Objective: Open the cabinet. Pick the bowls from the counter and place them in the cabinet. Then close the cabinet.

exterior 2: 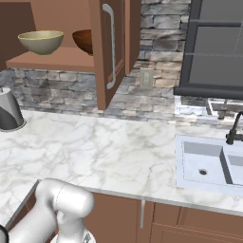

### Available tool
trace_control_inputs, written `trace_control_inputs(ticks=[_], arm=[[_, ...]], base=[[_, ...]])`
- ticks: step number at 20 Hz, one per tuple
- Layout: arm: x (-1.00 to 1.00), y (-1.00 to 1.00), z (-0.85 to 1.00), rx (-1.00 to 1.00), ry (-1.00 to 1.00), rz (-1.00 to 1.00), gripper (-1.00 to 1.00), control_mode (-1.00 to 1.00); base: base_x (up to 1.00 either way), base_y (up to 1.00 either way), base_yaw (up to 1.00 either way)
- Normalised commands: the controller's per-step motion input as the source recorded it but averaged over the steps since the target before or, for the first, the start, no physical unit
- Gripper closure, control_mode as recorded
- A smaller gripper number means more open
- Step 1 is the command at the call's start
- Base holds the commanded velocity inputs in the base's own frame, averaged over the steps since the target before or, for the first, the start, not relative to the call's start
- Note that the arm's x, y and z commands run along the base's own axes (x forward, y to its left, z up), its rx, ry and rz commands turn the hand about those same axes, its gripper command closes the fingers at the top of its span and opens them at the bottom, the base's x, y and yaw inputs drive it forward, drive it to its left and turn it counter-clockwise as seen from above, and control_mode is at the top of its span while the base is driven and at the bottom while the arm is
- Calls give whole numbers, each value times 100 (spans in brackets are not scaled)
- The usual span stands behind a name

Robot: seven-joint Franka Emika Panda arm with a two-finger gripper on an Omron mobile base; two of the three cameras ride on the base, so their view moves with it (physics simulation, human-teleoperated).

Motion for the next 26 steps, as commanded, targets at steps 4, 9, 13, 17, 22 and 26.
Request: trace_control_inputs(ticks=[4, 9, 13, 17, 22, 26], arm=[[36, 11, 0, 0, 0, 0, -100, -100], [40, 12, 0, 0, 0, 0, -100, -100], [21, 41, -1, 0, 0, 0, -100, -100], [18, 44, -2, 0, 0, 0, -100, -100], [34, 8, 0, 0, 0, 0, -100, -100], [51, 0, 0, 0, 0, 0, -100, -100]], base=[[0, 0, 0], [0, 0, 0], [0, 0, 0], [0, 0, 0], [0, 0, 0], [0, 0, 0]])
